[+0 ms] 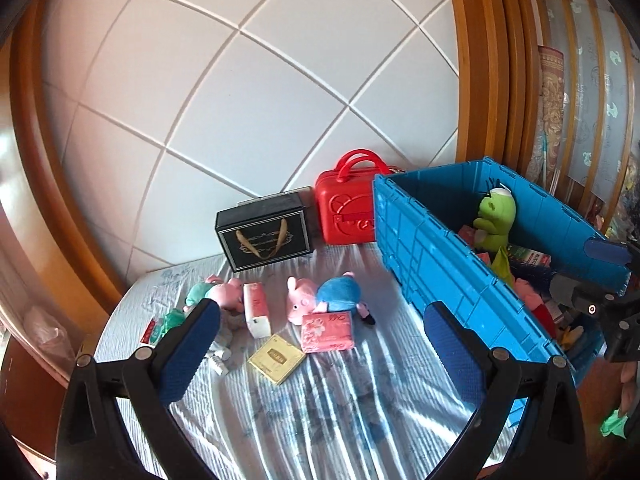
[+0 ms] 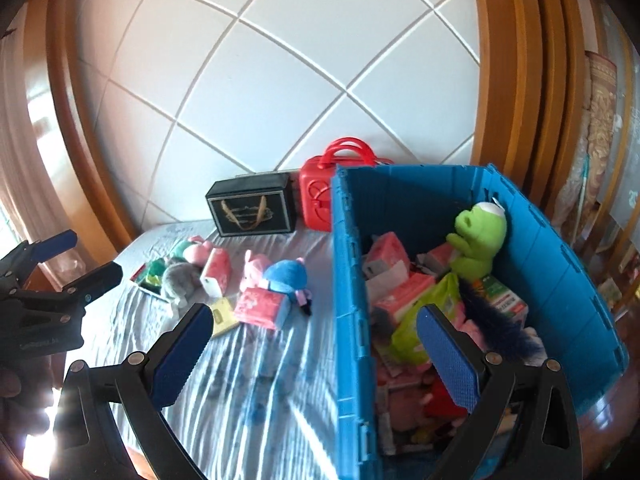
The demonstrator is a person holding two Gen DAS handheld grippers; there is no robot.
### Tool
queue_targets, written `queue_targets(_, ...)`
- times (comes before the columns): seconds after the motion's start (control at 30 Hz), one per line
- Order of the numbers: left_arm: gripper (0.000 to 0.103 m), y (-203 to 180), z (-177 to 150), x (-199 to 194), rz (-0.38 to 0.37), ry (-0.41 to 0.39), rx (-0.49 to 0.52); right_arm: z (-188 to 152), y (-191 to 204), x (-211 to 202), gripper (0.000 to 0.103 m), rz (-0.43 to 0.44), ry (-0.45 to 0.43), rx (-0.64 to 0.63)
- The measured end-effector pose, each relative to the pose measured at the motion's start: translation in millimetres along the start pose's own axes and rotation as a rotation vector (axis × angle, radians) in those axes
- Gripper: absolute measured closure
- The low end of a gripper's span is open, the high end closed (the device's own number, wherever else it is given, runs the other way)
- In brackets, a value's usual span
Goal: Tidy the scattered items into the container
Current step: 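Move both tools back from the bin to the pile on the bed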
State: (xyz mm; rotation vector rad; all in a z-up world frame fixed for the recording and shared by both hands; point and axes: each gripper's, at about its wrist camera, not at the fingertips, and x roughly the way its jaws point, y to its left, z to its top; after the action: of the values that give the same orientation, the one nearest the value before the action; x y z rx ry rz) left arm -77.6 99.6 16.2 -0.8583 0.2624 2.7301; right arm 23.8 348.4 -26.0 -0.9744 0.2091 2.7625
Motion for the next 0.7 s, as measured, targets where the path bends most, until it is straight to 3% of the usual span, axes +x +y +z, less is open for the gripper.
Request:
queue_targets(0.4,0.0,89,-56,-64,0.05,-0.003,-0.059,-36,123,-34,0.0,-0.015,0.012,-0.022)
queue_targets(0.7,0.0,104,-67,-91,0.011,0.002,-0.083,-44,149,-60,0.0,-0.063,0.014,-0.017)
